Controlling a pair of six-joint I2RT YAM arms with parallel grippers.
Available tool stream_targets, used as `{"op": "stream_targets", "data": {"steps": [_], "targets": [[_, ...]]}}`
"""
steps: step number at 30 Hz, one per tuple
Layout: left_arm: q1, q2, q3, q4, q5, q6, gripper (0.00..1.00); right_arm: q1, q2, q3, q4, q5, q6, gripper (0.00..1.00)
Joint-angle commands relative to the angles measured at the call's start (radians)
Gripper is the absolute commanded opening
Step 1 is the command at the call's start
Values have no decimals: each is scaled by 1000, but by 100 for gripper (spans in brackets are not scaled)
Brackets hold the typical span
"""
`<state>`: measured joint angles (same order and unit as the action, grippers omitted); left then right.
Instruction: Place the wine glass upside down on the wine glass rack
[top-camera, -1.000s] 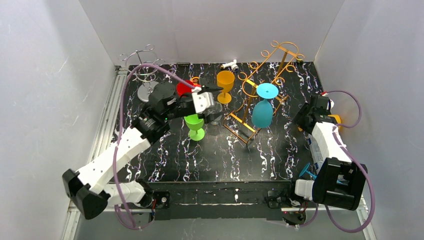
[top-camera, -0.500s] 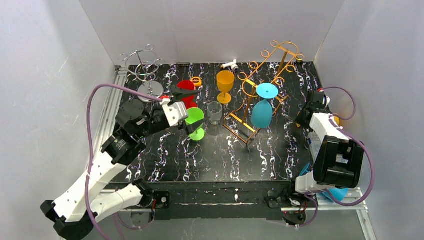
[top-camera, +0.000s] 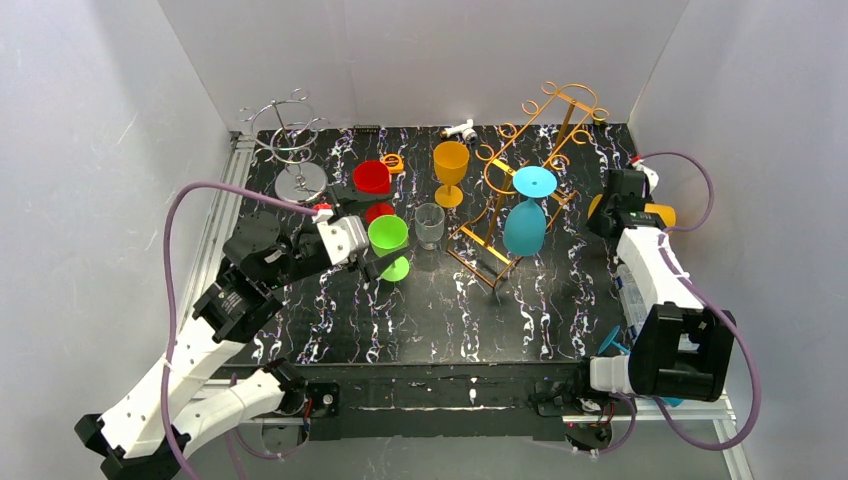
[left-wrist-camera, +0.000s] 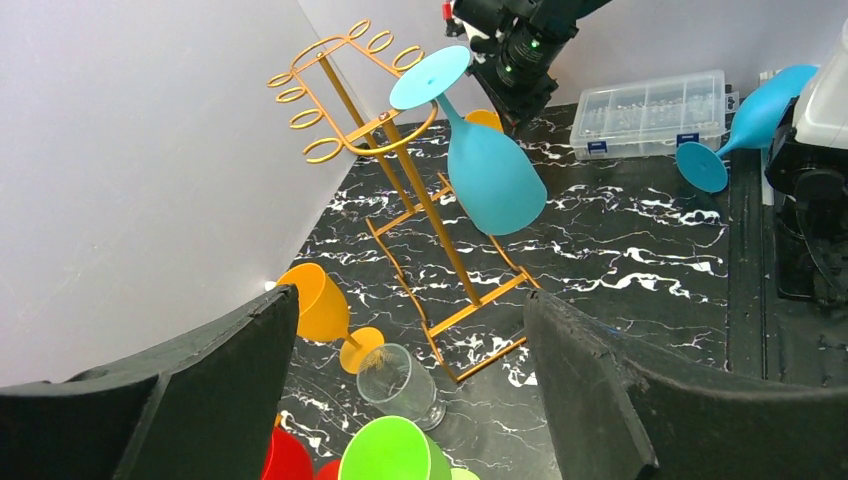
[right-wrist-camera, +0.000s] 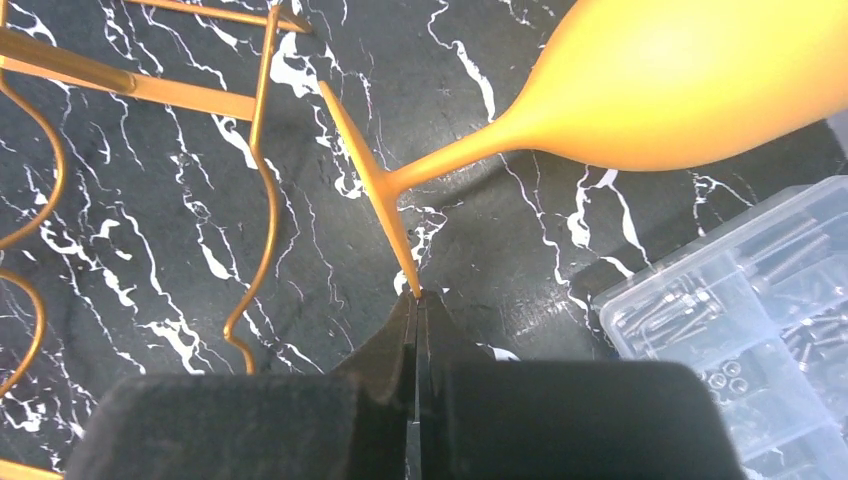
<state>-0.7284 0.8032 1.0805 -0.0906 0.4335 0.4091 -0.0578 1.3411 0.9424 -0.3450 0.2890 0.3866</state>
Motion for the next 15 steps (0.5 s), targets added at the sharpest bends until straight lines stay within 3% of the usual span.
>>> {"op": "stream_targets", "data": {"steps": [1,8,15], "targets": [[1,-37,-11,-18,12,-14,82,-4,-58,78,-77,29,10,1],[0,-46,3,-34,122,68,86,-3,-307,136,-269,-136,99,1],[-49,46,56,35,360,395,92,-3,-527,351,-549,-339,243,1]]}}
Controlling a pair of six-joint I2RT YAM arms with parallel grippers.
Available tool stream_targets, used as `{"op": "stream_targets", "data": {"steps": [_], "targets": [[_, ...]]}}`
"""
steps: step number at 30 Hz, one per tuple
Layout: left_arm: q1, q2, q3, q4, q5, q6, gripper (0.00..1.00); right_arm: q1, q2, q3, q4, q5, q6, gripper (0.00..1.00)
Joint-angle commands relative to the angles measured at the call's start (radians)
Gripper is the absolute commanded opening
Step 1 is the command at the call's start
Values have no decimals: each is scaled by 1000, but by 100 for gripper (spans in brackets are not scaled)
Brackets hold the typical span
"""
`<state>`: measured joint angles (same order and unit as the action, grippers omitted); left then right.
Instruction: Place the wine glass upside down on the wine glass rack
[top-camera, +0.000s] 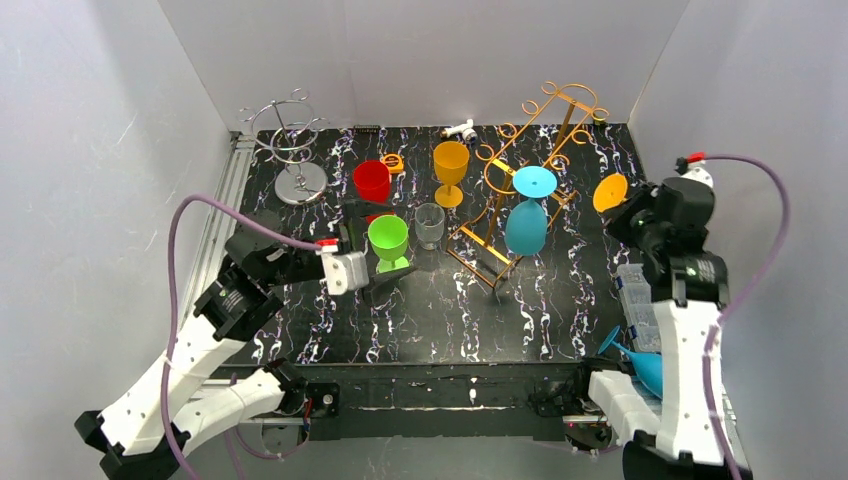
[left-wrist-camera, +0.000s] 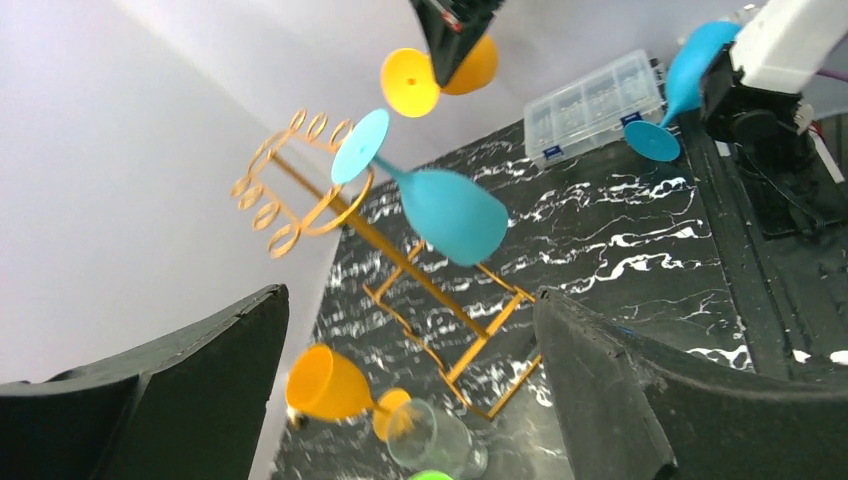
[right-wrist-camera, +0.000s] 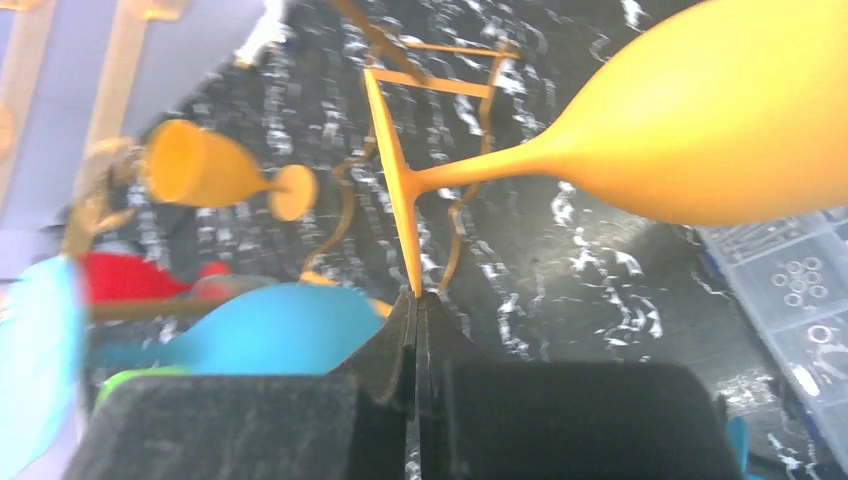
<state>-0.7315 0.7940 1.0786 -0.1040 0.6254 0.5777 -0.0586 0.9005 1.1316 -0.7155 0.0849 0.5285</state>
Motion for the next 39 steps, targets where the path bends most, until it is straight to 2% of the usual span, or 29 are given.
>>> {"op": "stream_targets", "data": {"steps": [1,4,7,9,12,15,24,33,39], "targets": [[-77,76,72,53,175,296,93,-3,-101,193,-207,-164,121,1],[-182,147,112,53,187,555,97,-2,-148,278,-266,-241,188,1],[-255,220,149,71,207,724,98,-3,-178,332,-293,-334,242,1],[-301,264,155,138,190,788,98,-2,-190,362,-289,-401,280,1],[-358,318,172,153,168,914,97,-2,-197,402,-275,-493,334,1],[-415,345,167,185,143,1002,92,-1,-214,416,-230,-567,410,1],[-496,424,213,324,-26,985,74,-1,-243,389,-124,-720,554,1],[-499,534,320,367,-210,993,66,-3,-251,390,-97,-756,588,1],[-499,552,338,365,-270,995,52,-3,-250,389,-87,-773,592,1]]}}
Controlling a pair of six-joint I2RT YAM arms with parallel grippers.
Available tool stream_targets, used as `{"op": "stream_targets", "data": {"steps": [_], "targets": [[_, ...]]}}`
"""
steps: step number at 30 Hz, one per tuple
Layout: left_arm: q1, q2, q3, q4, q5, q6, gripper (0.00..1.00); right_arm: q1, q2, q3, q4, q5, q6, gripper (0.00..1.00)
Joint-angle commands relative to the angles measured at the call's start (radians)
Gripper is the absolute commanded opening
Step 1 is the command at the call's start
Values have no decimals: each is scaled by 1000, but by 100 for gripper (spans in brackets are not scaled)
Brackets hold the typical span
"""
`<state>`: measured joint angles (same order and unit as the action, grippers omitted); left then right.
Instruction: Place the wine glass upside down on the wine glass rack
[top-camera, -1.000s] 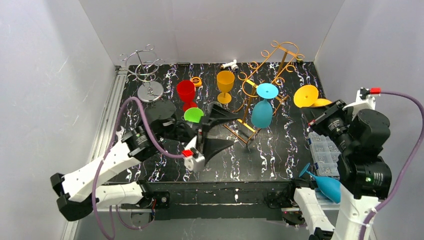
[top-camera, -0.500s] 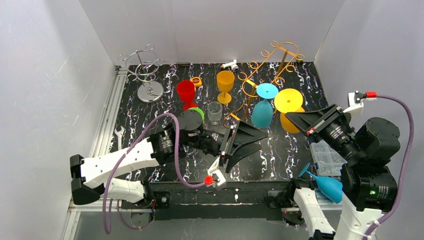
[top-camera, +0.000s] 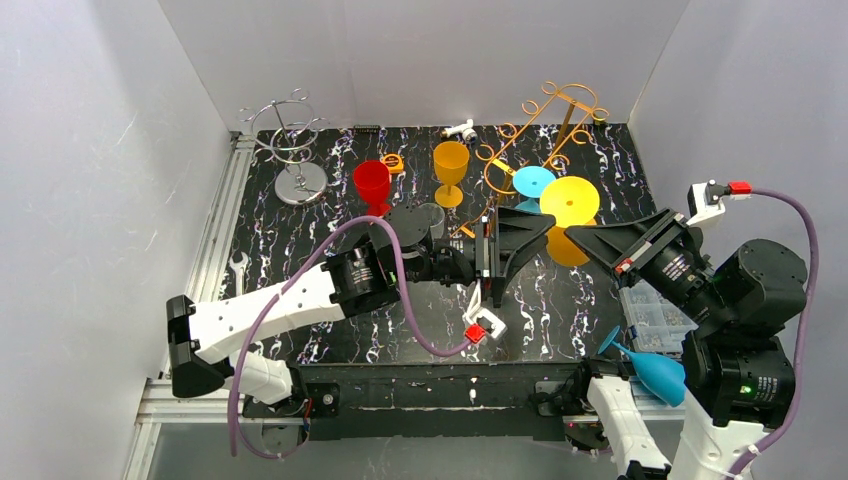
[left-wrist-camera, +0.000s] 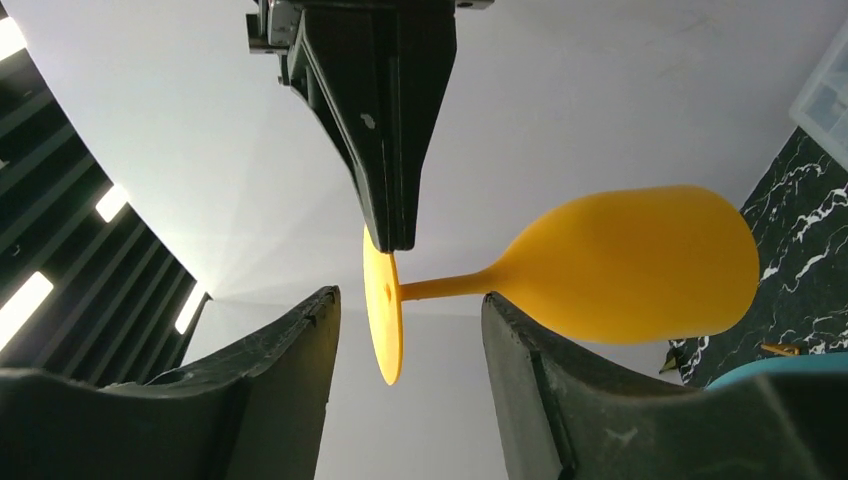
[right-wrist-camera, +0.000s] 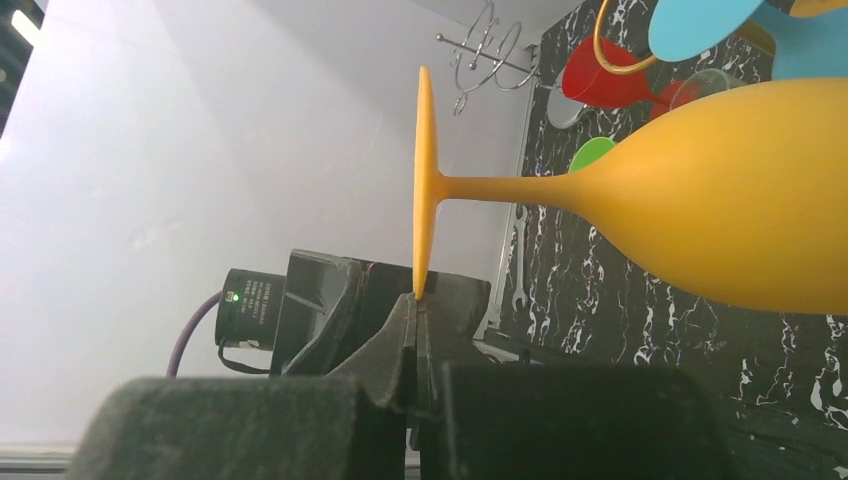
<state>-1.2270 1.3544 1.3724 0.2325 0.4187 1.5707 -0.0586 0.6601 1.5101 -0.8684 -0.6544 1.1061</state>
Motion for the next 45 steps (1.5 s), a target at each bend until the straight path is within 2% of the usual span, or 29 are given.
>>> {"op": "stream_targets", "data": {"steps": [1,4,11,14,17,20,21,23,26,27,30,31,36,41,45], "targets": [[-5,-5,47,28,-73,2,49,-3,-10,10,65,-36,15,1],[-3,8,60,25,-101,3,44,-2,-13,8,65,-41,19,1],[-3,40,94,21,-116,17,43,-2,-17,-2,68,-55,21,1],[-3,46,99,10,-116,17,31,-3,-17,-7,87,-65,27,1],[-3,49,106,8,-120,6,12,-3,-13,-14,100,-87,26,1],[-3,50,114,8,-128,-6,7,-2,-16,-41,128,-119,21,1],[-3,48,112,8,-131,-2,6,-2,-15,-46,137,-134,14,7],[-3,35,107,8,-133,-4,5,-2,-3,-34,127,-152,-42,27],[-3,2,89,6,-135,-9,3,-2,53,76,4,-154,-225,81],[-3,-10,82,3,-142,-14,2,-3,83,130,-59,-156,-314,96],[-3,-50,64,-13,-162,-35,0,1,170,310,-319,-89,-587,98],[-3,-64,58,-18,-165,-38,0,11,178,330,-340,-60,-621,98],[-3,-127,48,-75,-199,-89,0,56,86,245,-334,100,-707,98],[-2,-171,93,-219,-217,-191,0,57,1,53,-224,55,-729,98],[0,-184,116,-329,-163,-235,0,91,-5,2,-92,8,-723,98]]}}
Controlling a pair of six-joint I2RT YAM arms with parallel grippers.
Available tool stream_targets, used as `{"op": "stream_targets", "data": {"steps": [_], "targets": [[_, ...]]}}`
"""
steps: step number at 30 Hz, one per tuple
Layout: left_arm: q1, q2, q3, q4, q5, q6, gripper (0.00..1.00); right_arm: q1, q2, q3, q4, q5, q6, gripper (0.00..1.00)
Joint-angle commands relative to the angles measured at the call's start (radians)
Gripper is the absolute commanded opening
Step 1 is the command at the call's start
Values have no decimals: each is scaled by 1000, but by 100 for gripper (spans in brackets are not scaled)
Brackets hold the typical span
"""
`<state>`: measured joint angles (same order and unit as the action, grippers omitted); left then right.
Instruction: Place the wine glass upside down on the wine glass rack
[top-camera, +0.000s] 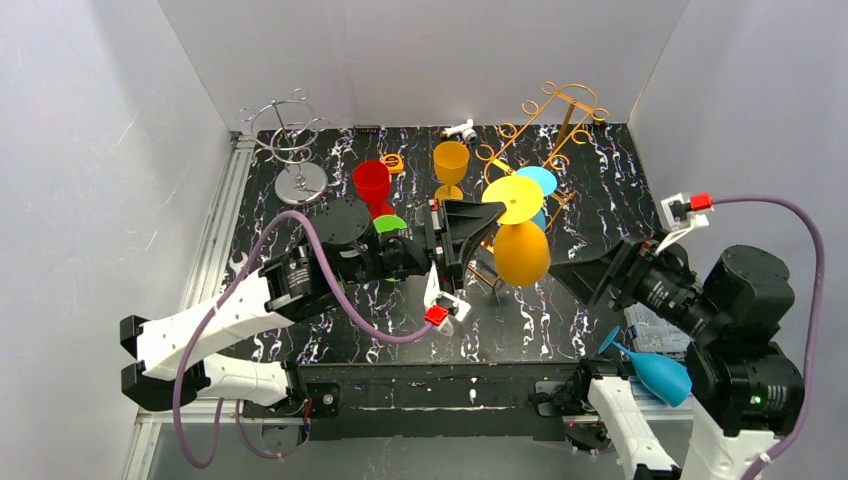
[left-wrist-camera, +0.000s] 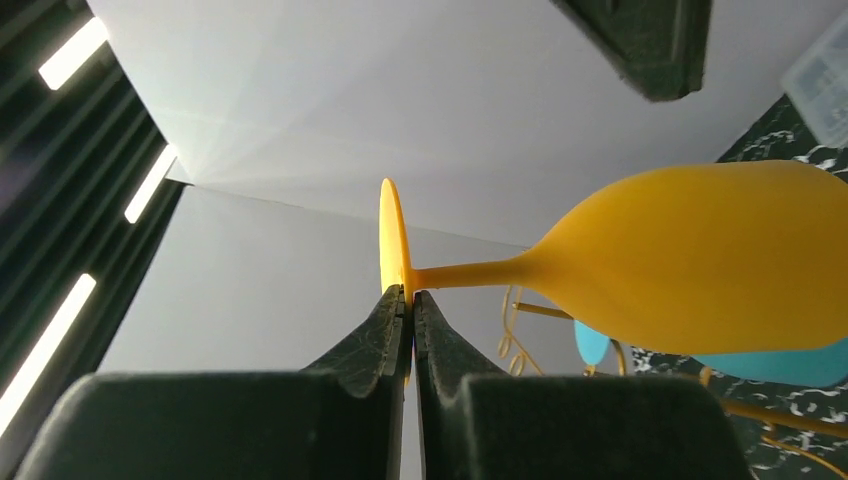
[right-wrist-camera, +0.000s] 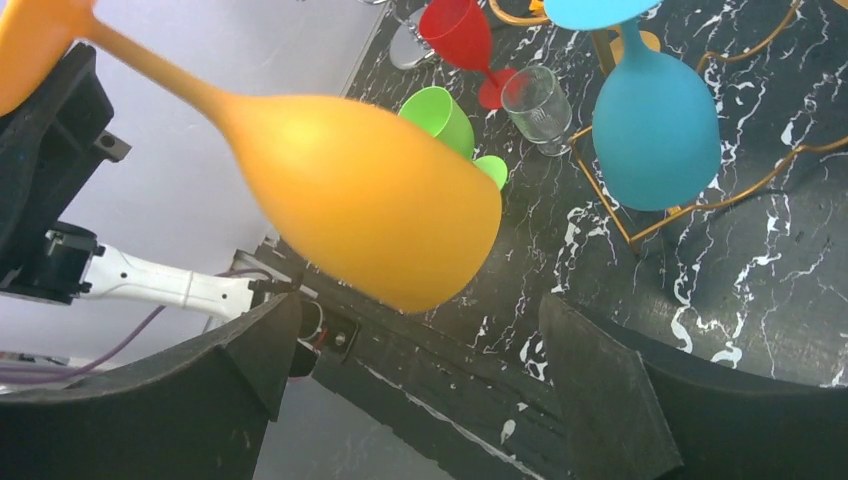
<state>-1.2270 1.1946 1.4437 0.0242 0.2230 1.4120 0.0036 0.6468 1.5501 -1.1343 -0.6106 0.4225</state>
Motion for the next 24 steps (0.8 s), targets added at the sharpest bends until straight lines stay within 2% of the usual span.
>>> {"op": "stream_targets", "data": {"steps": [1,9,15,24], "targets": [[0,-21,52,-136,46,-77,0,33,8,-44,222,-51,-36,98],[2,72,149,-139,98,-111,0,57,-41,-236,544,-266,6,98],[8,127,220,-90,109,-84,0,59,-58,-320,562,-323,-61,98],[38,189,326,-64,99,-102,0,73,-54,-313,607,-366,-79,95]]}}
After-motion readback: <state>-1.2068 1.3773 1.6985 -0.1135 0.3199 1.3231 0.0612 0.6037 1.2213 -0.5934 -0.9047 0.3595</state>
